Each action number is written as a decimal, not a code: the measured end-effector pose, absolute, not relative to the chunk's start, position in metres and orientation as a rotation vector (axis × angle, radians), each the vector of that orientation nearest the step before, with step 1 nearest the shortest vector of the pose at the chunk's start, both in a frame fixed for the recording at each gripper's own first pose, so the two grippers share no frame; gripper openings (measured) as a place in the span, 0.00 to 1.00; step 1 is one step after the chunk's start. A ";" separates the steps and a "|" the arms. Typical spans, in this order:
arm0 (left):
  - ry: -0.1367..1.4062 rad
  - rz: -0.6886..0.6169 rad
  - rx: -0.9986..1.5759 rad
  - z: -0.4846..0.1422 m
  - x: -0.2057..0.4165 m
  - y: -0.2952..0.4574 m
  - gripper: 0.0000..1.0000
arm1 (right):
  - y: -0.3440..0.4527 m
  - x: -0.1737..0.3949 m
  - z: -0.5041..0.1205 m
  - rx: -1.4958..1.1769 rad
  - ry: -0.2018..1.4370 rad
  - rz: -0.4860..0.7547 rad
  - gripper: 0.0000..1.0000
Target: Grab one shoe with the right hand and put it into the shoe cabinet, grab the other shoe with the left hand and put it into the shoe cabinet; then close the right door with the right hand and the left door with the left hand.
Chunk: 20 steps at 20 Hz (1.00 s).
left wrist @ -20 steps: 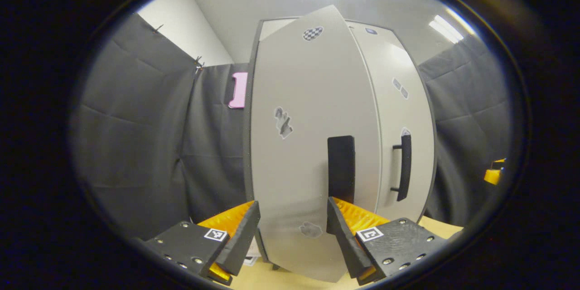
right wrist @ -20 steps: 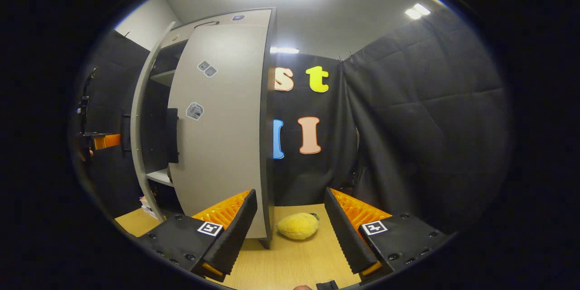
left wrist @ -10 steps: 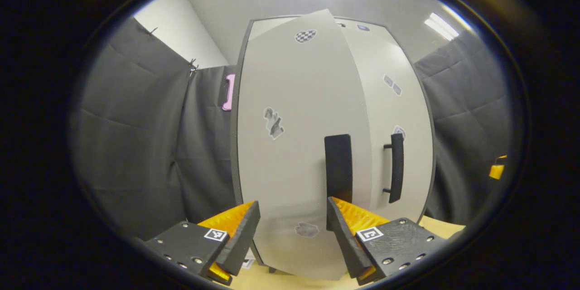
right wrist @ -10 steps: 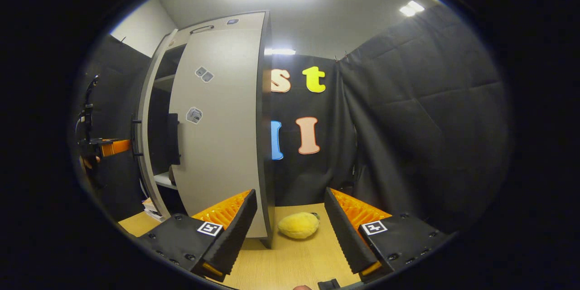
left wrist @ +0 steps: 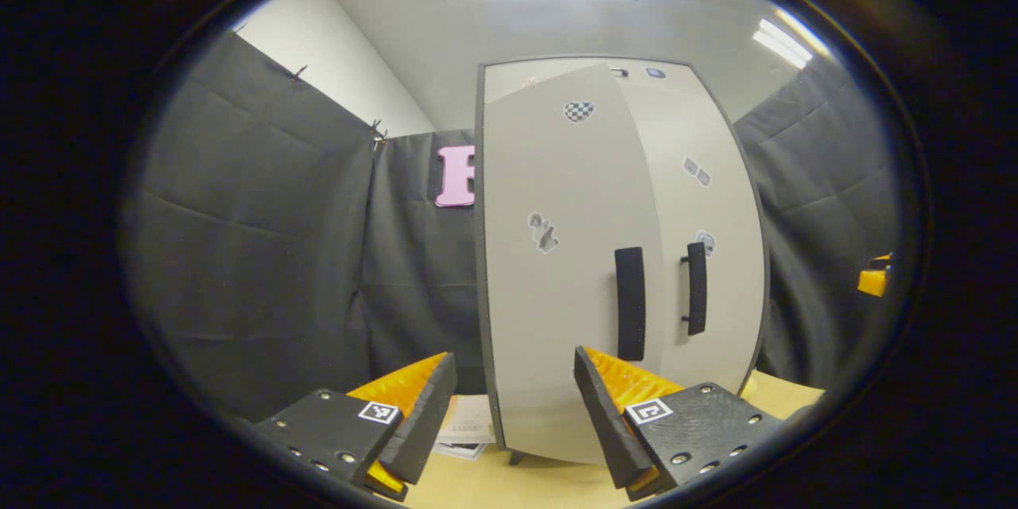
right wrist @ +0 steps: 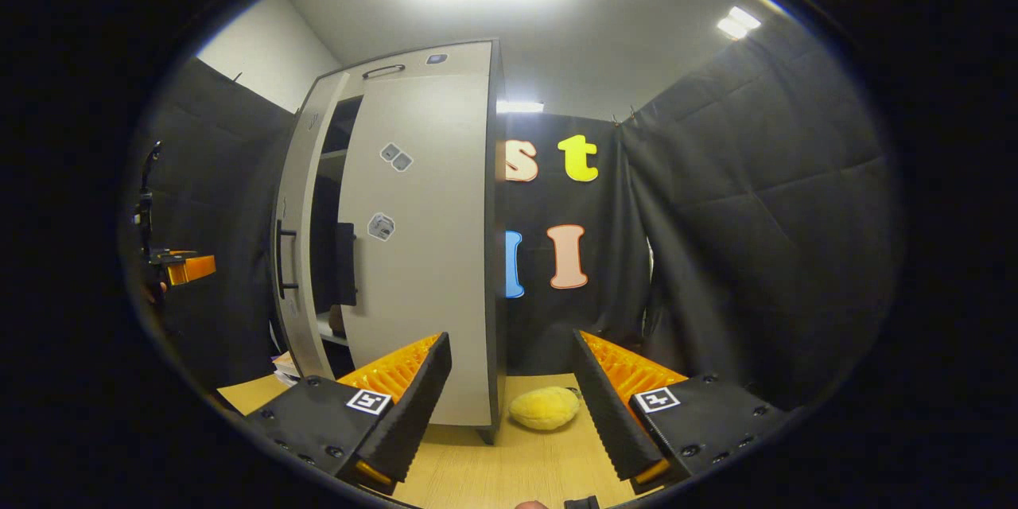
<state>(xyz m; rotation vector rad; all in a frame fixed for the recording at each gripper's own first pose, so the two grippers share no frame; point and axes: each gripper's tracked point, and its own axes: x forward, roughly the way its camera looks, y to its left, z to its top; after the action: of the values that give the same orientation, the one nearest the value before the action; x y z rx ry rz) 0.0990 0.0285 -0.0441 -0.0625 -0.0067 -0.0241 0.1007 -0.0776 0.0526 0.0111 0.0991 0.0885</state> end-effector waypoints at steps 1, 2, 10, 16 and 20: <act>-0.003 -0.022 -0.064 -0.046 0.090 0.036 0.87 | -0.074 0.097 0.055 0.004 0.096 0.084 0.95; 0.001 -0.020 -0.062 -0.049 0.082 0.044 0.91 | -0.070 0.091 0.056 0.002 0.095 0.086 0.95; 0.020 0.004 -0.050 -0.061 0.016 0.103 0.91 | -0.054 0.036 0.062 -0.012 0.074 0.074 0.92; 0.044 0.027 -0.040 -0.074 -0.022 0.129 0.87 | -0.047 0.011 0.073 -0.014 0.049 0.078 0.95; 0.048 0.045 -0.041 -0.079 -0.030 0.138 0.91 | -0.049 0.001 0.078 -0.018 0.038 0.086 0.95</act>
<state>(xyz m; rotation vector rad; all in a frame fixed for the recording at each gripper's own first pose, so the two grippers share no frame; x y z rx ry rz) -0.0299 0.1379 -0.0786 -0.0407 0.0479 0.0455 0.0015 -0.0494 0.0784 -0.0178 0.0383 0.0861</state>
